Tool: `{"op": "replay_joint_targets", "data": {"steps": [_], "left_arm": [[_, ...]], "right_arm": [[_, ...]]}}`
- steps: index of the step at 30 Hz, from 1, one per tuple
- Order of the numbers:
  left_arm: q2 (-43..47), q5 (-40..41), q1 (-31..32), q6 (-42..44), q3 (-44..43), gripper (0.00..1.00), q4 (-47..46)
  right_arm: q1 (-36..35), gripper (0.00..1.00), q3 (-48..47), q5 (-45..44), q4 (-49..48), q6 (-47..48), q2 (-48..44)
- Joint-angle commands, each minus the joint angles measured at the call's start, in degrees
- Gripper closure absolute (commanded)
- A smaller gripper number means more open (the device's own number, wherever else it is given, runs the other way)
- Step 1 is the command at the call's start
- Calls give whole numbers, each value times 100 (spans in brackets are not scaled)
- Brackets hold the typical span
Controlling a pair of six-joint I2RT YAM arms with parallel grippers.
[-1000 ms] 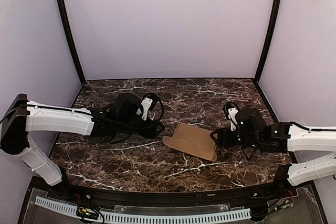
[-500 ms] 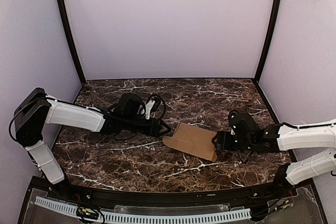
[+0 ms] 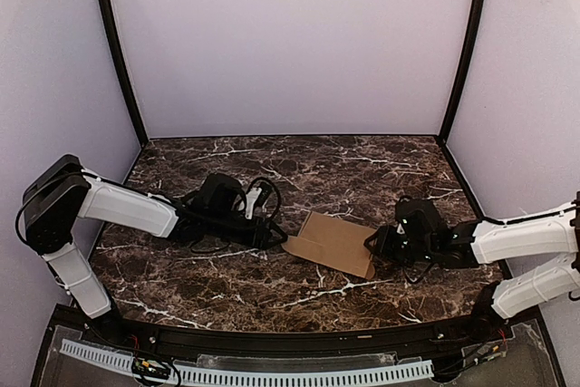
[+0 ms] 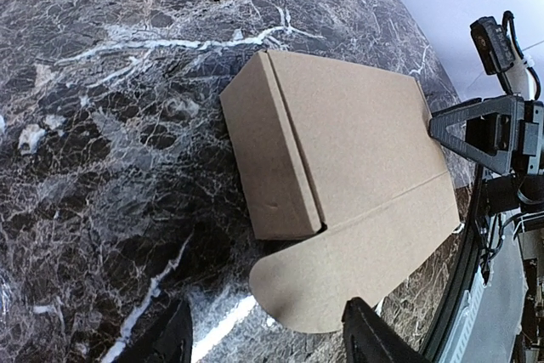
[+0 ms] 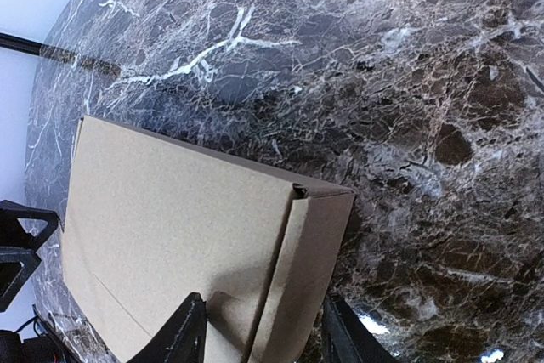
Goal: Fold the paper box
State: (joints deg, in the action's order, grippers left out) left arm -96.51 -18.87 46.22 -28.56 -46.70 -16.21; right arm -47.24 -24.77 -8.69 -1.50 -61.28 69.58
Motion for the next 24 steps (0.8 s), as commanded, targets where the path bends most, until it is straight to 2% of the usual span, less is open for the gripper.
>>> {"op": "replay_joint_targets", "data": {"steps": [1,5,15,24], "left_arm": [[291,-36,-34,-64,152,40,-130],[296,-77,-34,-95,181,41,-170],[370,-20,-34,-90,294,42,-155],[688,256,-42,99,346,42,186]], "right_arm": [[40,56,138,48,-350,-284,141],[46,64,171,50,-454,-330,271],[49,98,363,131,-798,-378,375],[55,100,435,334,-1095,-74,419]]}}
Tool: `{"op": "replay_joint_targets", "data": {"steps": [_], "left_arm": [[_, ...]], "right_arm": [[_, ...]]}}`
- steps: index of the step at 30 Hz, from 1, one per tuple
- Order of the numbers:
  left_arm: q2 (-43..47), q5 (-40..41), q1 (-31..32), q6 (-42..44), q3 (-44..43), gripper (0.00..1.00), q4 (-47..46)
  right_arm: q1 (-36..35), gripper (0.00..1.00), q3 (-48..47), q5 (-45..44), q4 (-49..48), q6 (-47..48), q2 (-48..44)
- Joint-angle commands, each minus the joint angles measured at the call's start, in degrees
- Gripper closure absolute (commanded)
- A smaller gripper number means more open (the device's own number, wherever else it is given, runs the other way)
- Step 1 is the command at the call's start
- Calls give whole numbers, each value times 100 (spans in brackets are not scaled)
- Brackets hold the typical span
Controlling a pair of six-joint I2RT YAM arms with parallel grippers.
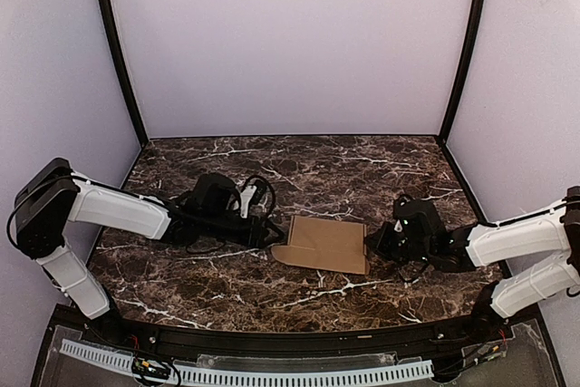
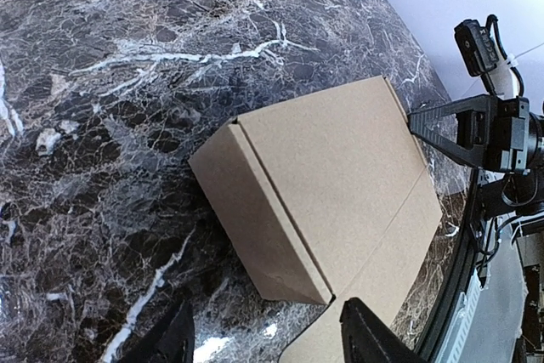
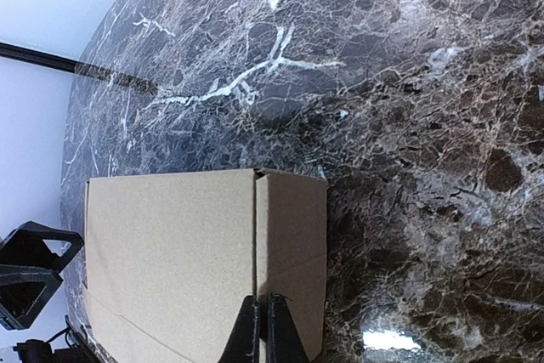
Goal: Fold the paper box
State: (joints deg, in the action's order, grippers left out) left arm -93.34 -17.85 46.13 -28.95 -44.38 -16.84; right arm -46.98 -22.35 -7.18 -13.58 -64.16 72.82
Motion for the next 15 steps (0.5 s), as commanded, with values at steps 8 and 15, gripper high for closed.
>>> {"op": "replay_joint_targets", "data": {"steps": [8,15], "left_arm": [[673,-152,-77,15,193,40,357],[561,-705,-91,-745,527,37,-398]], "right_arm": [[43,100,236,336,14,664,-56],[110,100,313,473,10,908,14]]}}
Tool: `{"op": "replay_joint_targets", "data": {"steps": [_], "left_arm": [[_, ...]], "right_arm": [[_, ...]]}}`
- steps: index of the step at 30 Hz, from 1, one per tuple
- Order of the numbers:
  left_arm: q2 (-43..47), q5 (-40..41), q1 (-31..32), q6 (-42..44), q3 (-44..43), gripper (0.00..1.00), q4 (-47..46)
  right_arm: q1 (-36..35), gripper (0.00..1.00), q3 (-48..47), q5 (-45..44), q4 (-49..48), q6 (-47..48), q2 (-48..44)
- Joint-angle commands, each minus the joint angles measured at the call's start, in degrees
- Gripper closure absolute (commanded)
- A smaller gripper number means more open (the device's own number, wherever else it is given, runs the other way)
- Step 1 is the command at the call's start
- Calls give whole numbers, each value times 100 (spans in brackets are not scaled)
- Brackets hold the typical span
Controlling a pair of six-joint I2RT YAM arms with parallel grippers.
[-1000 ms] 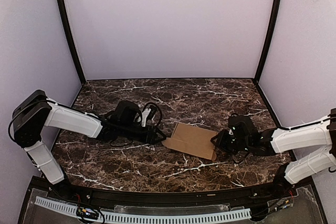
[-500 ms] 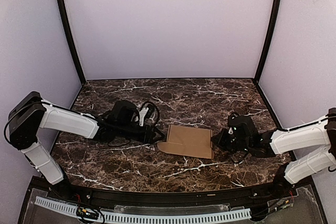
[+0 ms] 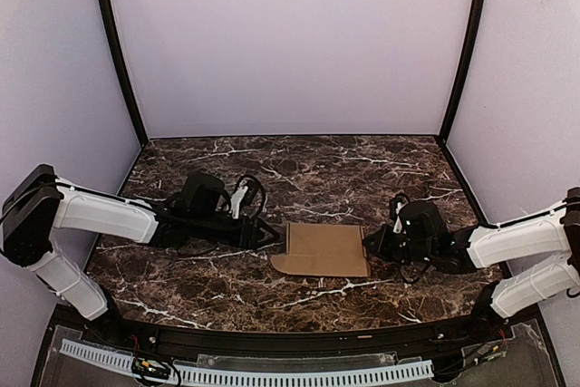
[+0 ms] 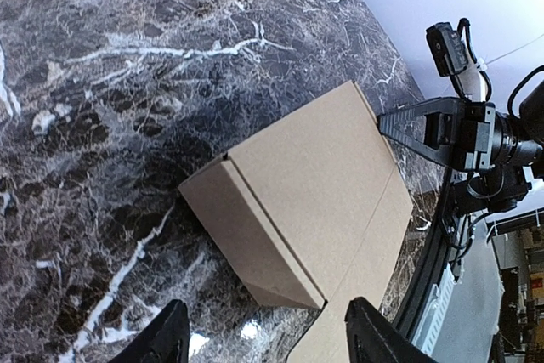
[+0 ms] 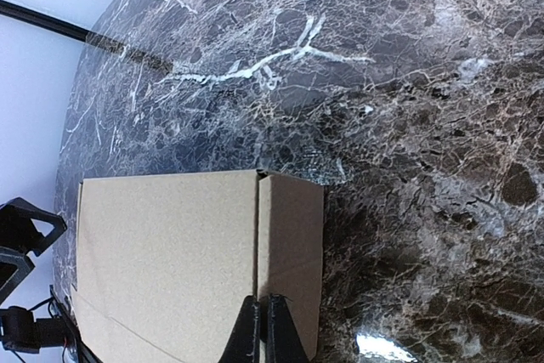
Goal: Fold the paper box
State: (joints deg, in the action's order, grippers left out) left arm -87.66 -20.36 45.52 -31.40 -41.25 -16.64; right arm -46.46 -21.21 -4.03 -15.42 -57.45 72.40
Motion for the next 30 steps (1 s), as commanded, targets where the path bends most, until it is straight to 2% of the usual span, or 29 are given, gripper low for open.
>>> {"op": "replay_joint_targets", "data": {"steps": [1,11,18,21,26,30], "left_arm": [[-131,-518,-33,-605,278,37,-638],[-1342,-1439,-34,-2391,612,33,-3206],[-1639,-1314,-34,-2657,706,28,-3579],[-1937,-1417,-35,-2992,710,25,-4211],[-2427,-1557,-34,-3505,621,25,-5019],[-2646,-1599,-34,-3650,571,25,-5221]], "right_arm": [[65,100,209,175,183,257,81],[64,100,273,210,186,374,157],[69,100,363,172,226,416,20],[62,100,355,199,224,441,33],[62,100,346,199,232,467,61],[65,100,346,212,232,478,58]]}}
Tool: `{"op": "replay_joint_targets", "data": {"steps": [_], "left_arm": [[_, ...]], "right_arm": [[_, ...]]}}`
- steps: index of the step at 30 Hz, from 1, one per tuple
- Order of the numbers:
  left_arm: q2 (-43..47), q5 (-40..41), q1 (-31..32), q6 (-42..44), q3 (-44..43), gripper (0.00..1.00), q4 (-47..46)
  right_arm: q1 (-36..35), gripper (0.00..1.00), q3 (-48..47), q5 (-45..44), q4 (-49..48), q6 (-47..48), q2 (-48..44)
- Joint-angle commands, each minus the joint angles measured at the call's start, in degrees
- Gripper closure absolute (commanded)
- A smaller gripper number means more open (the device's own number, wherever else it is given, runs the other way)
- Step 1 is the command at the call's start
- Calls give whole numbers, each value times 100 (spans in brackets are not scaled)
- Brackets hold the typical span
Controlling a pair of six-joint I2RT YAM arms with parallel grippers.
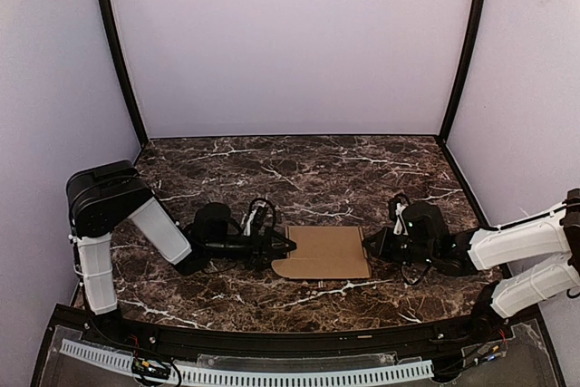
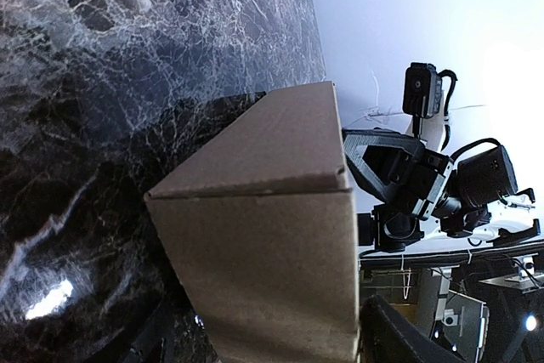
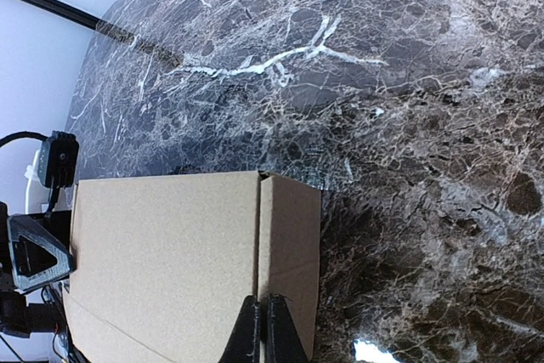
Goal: Fold the paper box
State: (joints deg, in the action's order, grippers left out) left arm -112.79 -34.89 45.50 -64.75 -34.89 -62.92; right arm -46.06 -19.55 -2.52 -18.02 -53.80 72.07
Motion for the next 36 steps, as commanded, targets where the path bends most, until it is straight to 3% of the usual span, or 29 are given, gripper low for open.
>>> {"op": "replay_joint_targets", "data": {"steps": [1,15,23,30,36], "left_arm": [[-148,-140,-32,-321,-67,25,-605],[-627,-209,-32,-825,-212,44,-1333],[-710,-215,-32,-1036,-195,67,-1653],[-707,97,-88,-1495,225,76,-2332],[-700,222,-117,-2009,493,80,-2888]], "right_arm": [[20,100,180,55,493,115,88],[27,100,145,103,486,166,175],[27,99,-2,147,627,474,145],[-10,63,-414,457,1161,1778,-560],[-82,44,-853,553,1850,3136,-1451]]}}
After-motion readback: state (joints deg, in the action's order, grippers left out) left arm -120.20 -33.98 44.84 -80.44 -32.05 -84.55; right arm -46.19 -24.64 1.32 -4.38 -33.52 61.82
